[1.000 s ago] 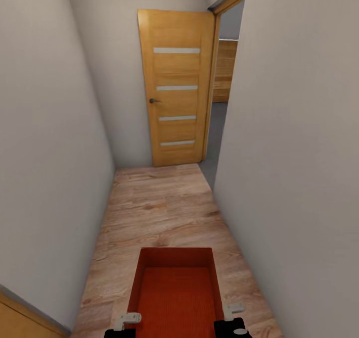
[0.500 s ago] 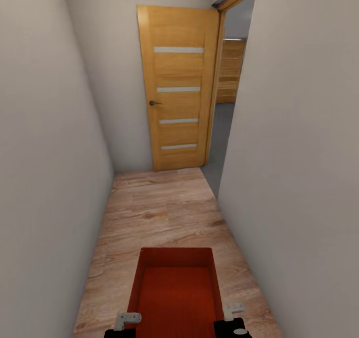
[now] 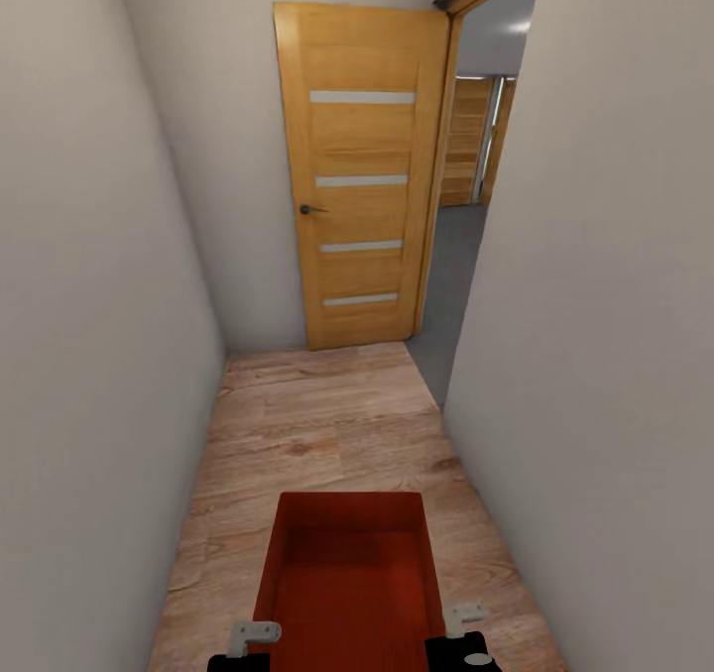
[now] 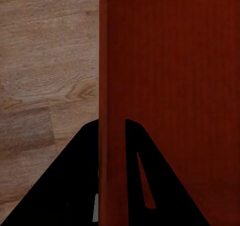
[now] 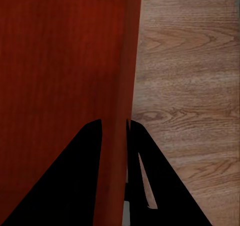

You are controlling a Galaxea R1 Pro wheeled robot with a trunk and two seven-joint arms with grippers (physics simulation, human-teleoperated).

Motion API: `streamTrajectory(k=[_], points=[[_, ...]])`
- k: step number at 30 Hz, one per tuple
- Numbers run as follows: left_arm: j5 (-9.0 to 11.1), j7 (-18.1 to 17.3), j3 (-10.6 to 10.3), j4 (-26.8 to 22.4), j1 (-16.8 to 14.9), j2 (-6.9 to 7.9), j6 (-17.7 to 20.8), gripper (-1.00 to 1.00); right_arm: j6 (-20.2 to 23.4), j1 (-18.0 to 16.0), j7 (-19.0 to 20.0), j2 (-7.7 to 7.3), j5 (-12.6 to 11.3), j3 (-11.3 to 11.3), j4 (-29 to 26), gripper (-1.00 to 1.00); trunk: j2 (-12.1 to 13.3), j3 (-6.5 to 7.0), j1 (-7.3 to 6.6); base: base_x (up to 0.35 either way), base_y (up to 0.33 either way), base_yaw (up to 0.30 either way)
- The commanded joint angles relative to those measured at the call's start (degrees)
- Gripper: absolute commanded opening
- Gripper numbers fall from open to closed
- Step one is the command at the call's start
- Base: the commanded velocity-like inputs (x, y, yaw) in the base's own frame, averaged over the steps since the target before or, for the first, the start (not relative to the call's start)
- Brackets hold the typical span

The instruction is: Move the two storage containers from the living room to the garage. In the garage, place one container on the floor and stack the other container on top of it (either order is fine).

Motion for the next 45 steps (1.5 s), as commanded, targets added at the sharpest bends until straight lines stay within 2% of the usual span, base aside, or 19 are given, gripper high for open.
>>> streamTrajectory(k=[1,45], points=[[0.6,-0.1,-2.4,0.1,0.0,-0.12,-0.2,-1.00,0.2,0.0,0.0,0.03,-0.3,1.2,-0.2,-1.00,-0.1,-0.08,0.05,0.343,0.098,0.000],[0.6,-0.1,-2.4,0.1,0.0,-0.12,-0.2,-1.00,0.2,0.0,0.0,0.03,-0.3,1.2,-0.2,-1.00,-0.1,-0.08,0.05,0.343,0.095,0.000]])
